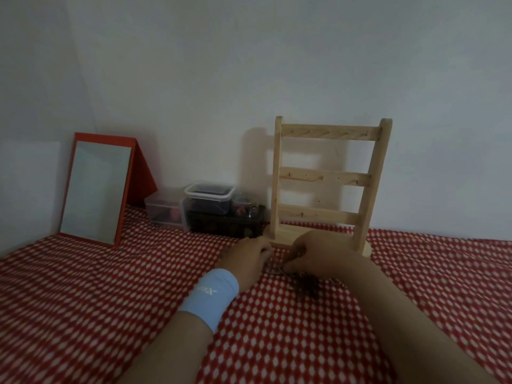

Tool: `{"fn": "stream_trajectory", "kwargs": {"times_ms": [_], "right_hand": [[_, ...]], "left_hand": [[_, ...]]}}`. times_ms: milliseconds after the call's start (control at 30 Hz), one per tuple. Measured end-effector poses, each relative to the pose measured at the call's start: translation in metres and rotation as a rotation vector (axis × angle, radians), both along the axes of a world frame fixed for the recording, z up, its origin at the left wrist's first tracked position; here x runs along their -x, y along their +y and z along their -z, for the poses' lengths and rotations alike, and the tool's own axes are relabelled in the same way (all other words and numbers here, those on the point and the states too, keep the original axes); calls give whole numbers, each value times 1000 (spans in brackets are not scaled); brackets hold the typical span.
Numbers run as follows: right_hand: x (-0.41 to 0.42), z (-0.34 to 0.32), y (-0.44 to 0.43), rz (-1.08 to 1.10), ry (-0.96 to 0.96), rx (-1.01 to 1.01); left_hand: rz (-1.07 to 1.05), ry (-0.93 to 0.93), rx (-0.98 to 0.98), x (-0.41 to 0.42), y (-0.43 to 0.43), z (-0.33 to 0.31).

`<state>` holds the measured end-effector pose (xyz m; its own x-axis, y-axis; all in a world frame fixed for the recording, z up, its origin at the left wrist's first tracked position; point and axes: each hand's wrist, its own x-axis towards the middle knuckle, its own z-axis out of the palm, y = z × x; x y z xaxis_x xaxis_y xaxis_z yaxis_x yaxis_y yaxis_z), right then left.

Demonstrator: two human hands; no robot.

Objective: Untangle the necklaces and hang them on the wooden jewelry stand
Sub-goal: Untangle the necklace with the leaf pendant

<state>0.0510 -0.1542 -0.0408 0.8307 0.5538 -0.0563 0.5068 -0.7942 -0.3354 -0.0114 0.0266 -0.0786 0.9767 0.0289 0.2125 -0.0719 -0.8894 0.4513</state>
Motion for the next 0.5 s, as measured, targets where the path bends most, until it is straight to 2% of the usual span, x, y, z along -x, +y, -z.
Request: {"fn": "stream_trajectory", "kwargs": {"times_ms": [100, 200, 400, 500], "right_hand": [[-2, 4, 0, -64, 82, -132], [-2, 4, 0, -57, 59, -258], [-2, -2, 1, -16, 39, -431], [-1, -6, 1, -9, 68, -615]], "left_hand": [[-31, -20, 87, 0, 8, 5], [-53, -37, 132, 1, 16, 6], [-59, -46, 34, 0, 28, 0], [-25, -70, -5, -4, 23, -2]]}}
